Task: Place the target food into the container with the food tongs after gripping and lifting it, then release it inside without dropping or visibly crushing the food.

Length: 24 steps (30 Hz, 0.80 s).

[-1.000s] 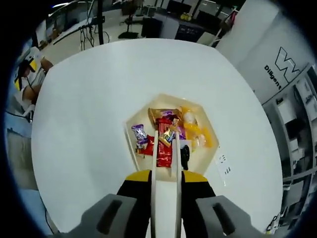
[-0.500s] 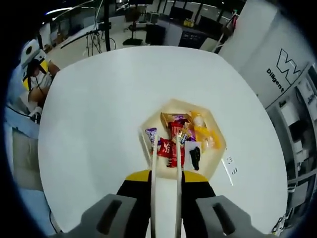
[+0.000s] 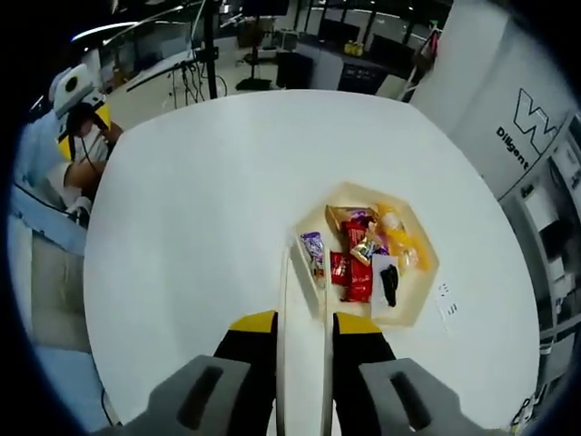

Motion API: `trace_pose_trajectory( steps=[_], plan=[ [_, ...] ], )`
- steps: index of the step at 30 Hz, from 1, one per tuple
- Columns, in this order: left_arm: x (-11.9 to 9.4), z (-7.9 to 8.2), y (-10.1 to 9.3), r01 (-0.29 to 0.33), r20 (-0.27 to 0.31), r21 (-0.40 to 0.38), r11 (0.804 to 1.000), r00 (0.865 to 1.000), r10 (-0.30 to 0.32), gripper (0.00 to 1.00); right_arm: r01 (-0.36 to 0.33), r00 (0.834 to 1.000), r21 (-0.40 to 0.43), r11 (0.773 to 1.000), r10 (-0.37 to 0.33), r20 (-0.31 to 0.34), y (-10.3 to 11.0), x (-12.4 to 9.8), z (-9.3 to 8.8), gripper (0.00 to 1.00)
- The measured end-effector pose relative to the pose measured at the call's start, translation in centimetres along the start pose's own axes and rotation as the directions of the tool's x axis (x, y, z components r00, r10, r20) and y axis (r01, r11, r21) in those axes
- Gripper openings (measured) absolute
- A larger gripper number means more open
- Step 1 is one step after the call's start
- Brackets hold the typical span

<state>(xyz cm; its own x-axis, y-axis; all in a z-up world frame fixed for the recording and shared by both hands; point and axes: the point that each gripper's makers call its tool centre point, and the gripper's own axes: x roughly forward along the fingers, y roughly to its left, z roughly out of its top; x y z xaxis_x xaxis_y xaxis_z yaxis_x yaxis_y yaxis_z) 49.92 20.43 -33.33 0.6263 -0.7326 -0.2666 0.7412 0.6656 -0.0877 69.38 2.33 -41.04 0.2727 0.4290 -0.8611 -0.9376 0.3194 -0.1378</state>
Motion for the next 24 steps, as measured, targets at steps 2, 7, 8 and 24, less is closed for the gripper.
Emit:
trace_pose_trajectory(
  steps=[2, 7, 8, 24],
  plan=[
    [0.1, 0.1, 0.0, 0.004, 0.001, 0.001, 1.0, 1.0, -0.004, 0.33, -0.006, 1.0, -0.004, 1.0, 0.006, 0.006, 0.5, -0.1, 0.0, 0.14],
    [0.5, 0.1, 0.0, 0.015, 0.0, 0.002, 1.0, 1.0, -0.015, 0.33, -0.021, 0.999, -0.016, 1.0, 0.021, 0.026, 1.7, -0.5, 0.3, 0.14],
    [0.6, 0.2, 0.0, 0.018, 0.0, 0.002, 1.0, 1.0, -0.018, 0.33, -0.026, 0.999, -0.017, 1.0, 0.026, 0.033, 1.9, -0.6, 0.5, 0.14],
    [1.6, 0.1, -0.4, 0.052, -0.01, 0.015, 0.999, 0.999, -0.051, 0.34, -0.075, 0.993, -0.043, 0.996, 0.079, 0.09, 6.4, -1.7, 1.3, 0.14]
  ],
)
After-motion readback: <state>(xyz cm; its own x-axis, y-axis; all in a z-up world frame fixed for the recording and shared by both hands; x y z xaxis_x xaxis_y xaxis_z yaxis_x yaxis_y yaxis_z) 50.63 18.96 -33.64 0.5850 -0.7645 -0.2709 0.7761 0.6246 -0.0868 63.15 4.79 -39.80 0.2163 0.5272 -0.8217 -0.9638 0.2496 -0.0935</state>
